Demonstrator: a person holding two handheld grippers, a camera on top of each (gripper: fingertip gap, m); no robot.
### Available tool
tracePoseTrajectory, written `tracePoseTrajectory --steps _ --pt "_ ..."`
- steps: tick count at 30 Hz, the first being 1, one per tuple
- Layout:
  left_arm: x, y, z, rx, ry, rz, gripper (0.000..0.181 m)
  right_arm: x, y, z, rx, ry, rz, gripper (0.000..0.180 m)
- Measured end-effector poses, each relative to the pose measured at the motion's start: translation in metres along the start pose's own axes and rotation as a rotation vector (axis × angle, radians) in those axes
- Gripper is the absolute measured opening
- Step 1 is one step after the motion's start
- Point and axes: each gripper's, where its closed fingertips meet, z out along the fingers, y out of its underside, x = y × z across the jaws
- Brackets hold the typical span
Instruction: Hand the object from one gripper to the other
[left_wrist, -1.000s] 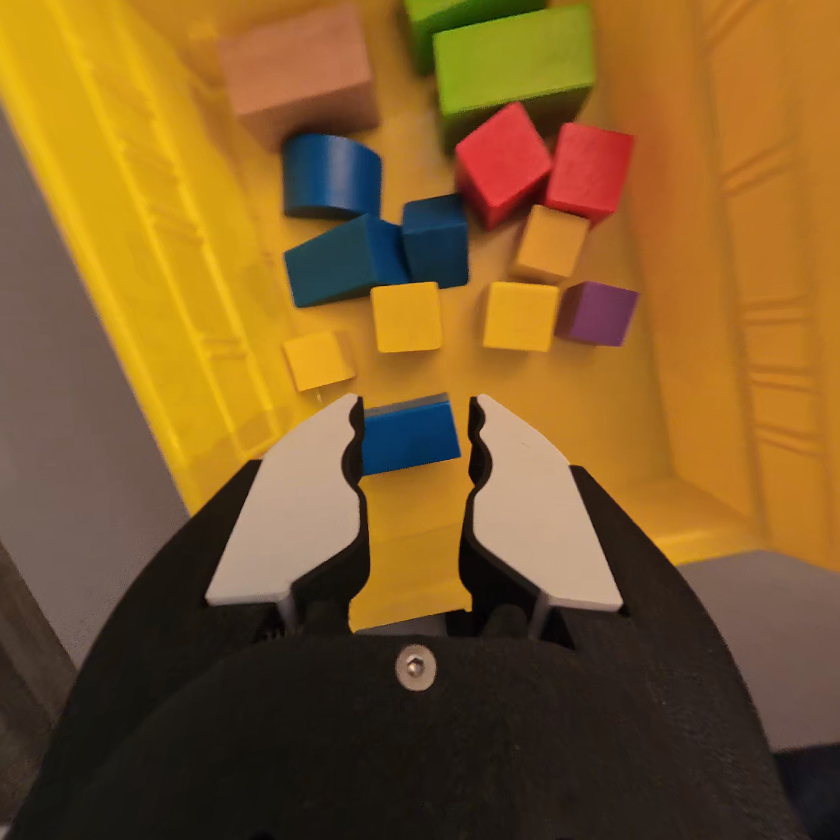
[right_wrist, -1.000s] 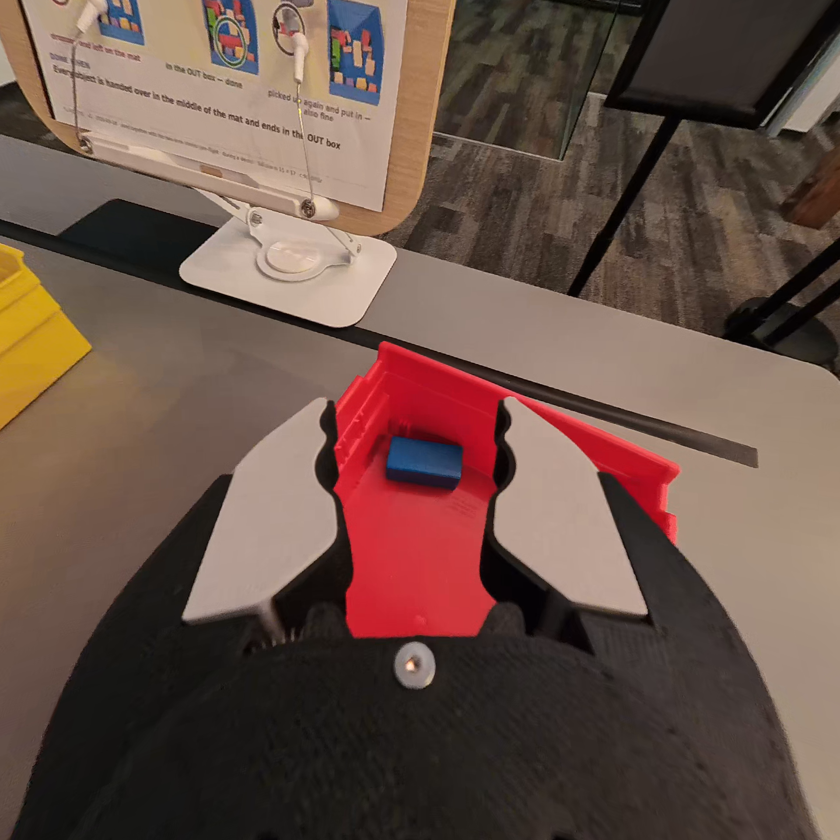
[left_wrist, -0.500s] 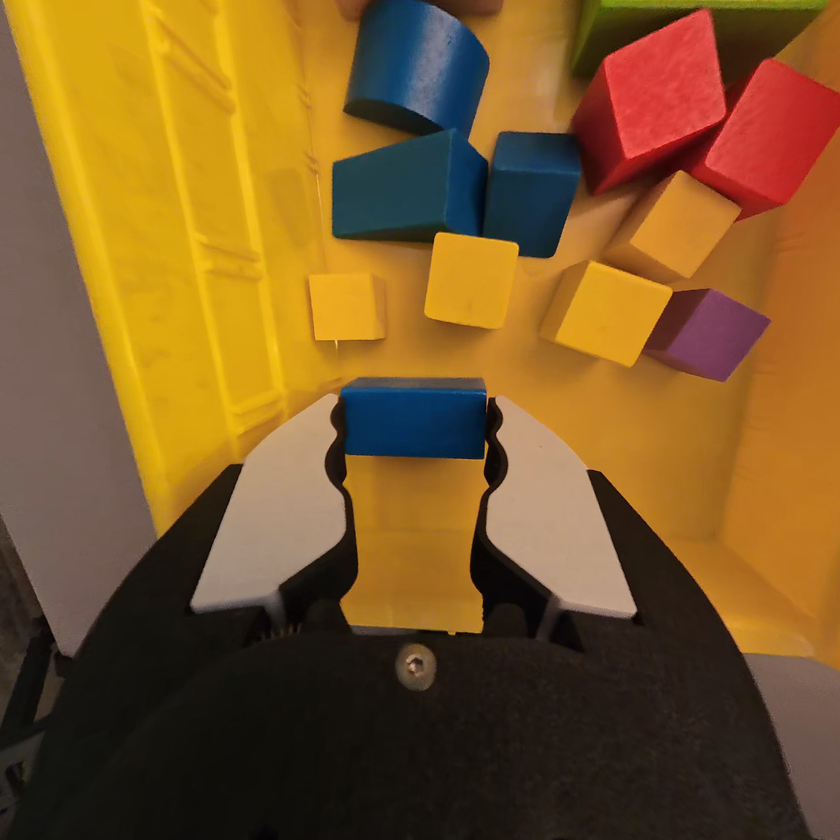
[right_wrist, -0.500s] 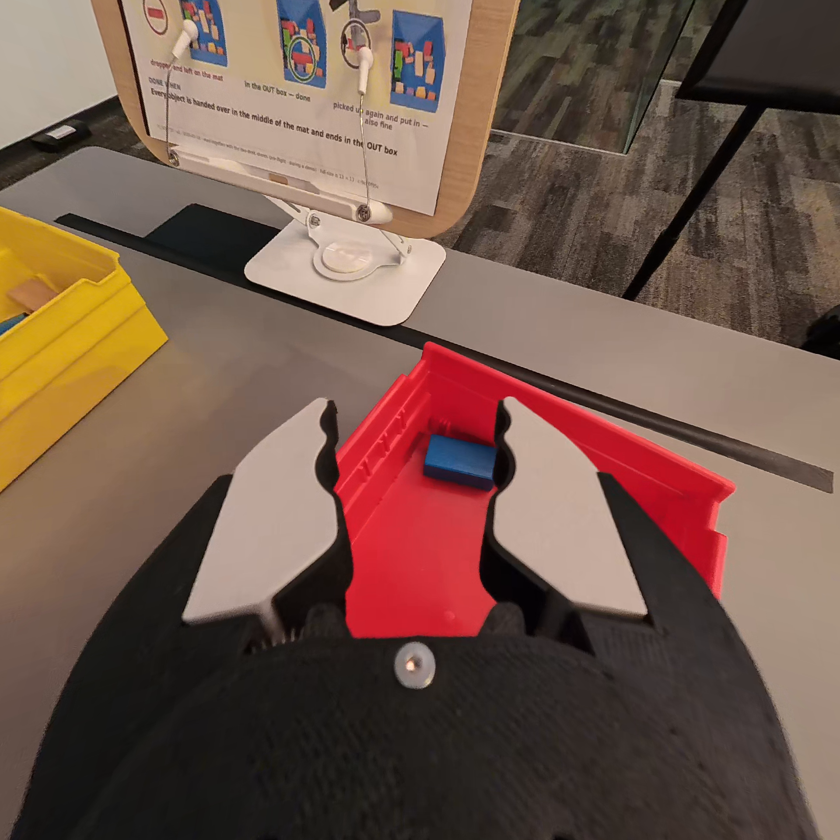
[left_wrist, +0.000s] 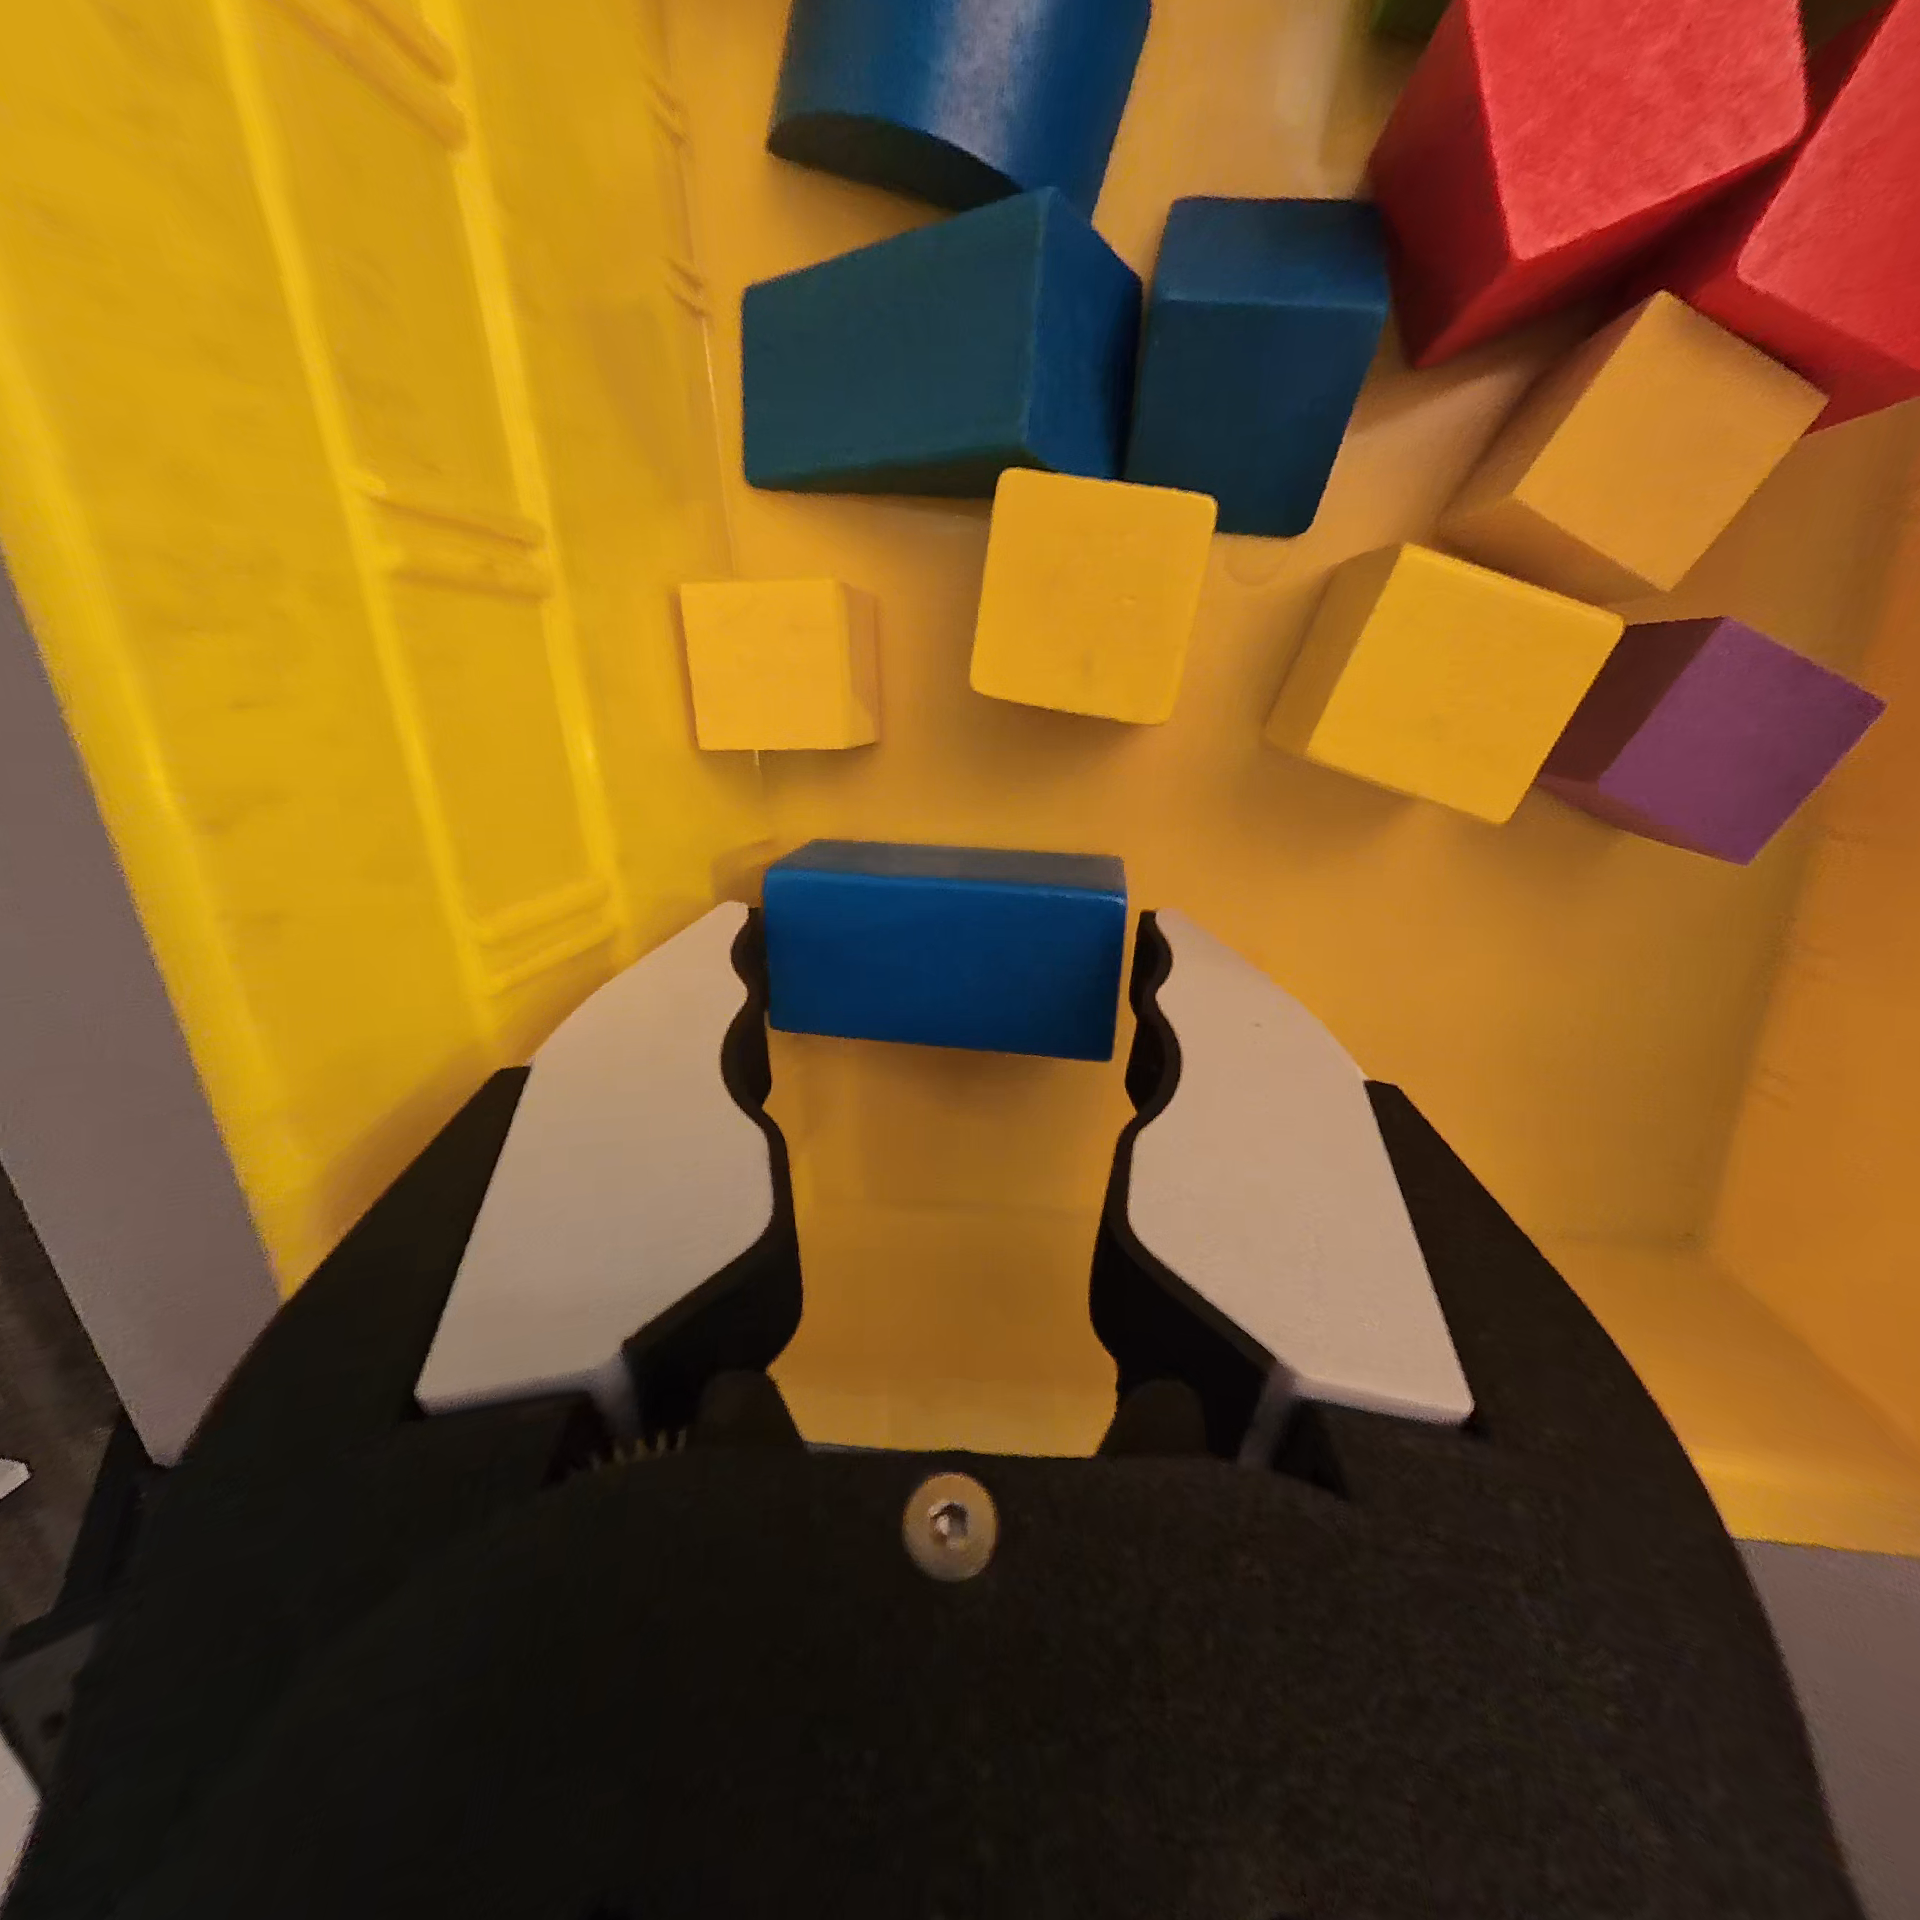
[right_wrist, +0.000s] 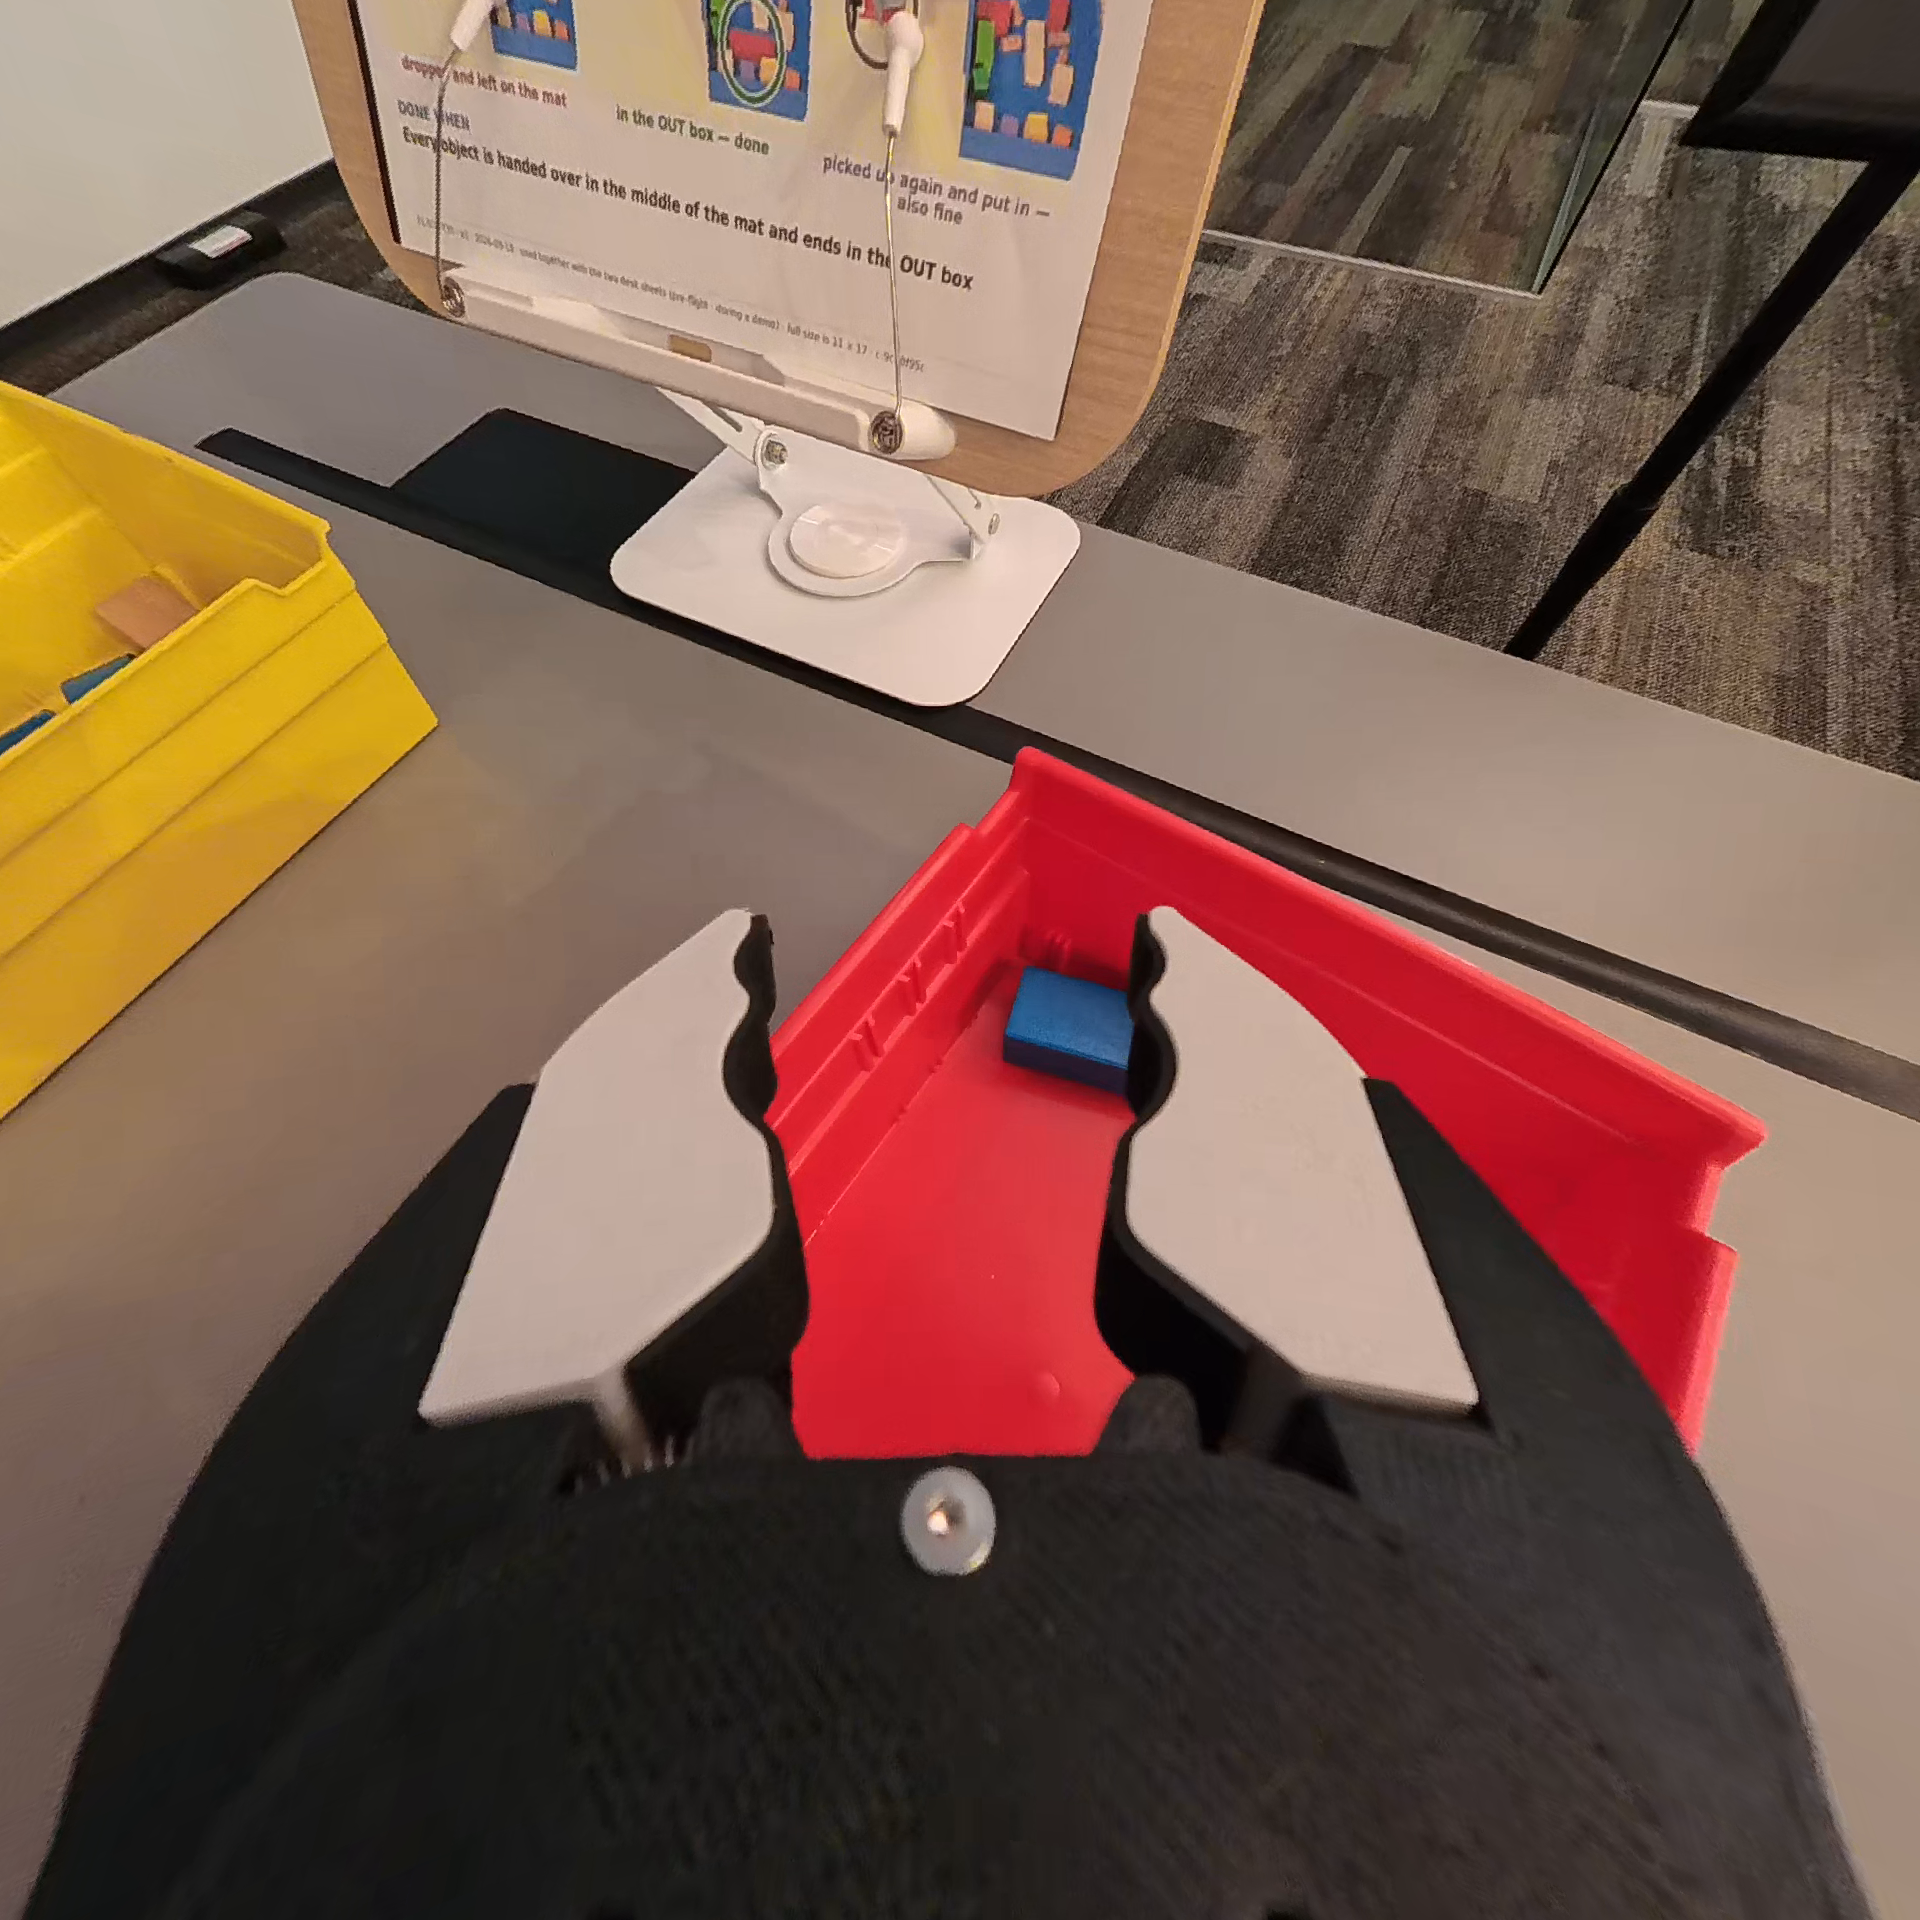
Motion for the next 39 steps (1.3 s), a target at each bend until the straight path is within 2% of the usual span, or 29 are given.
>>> tracePoseTrajectory --steps 16,22,24,27,31,34,39 --pt "0.008 0.003 0.006 -0.007 0.055 0.048 0.069 -0.007 0.003 0.006 -0.026 -0.011 -0.063 0.066" --pt "0.016 -0.001 -0.015 0.08 0.135 0.052 0.069 -0.031 -0.019 0.004 0.091 -0.053 -0.171 0.062" --pt "0.027 -0.007 -0.031 0.153 0.228 0.061 0.069 -0.055 -0.038 -0.003 0.23 -0.108 -0.251 0.06" --pt "0.051 -0.022 -0.068 0.295 0.446 0.069 0.069 -0.11 -0.058 -0.019 0.416 -0.294 -0.342 0.061" --pt "0.101 -0.04 -0.141 0.514 0.823 0.206 0.069 -0.188 -0.061 -0.051 0.627 -0.497 -0.567 0.061" --pt "0.142 -0.041 -0.204 0.6 1.157 0.295 0.069 -0.225 -0.054 -0.063 0.707 -0.507 -0.739 0.061" --pt "0.185 -0.049 -0.256 0.662 1.351 0.438 0.069 -0.259 -0.053 -0.076 0.815 -0.476 -0.806 0.063"
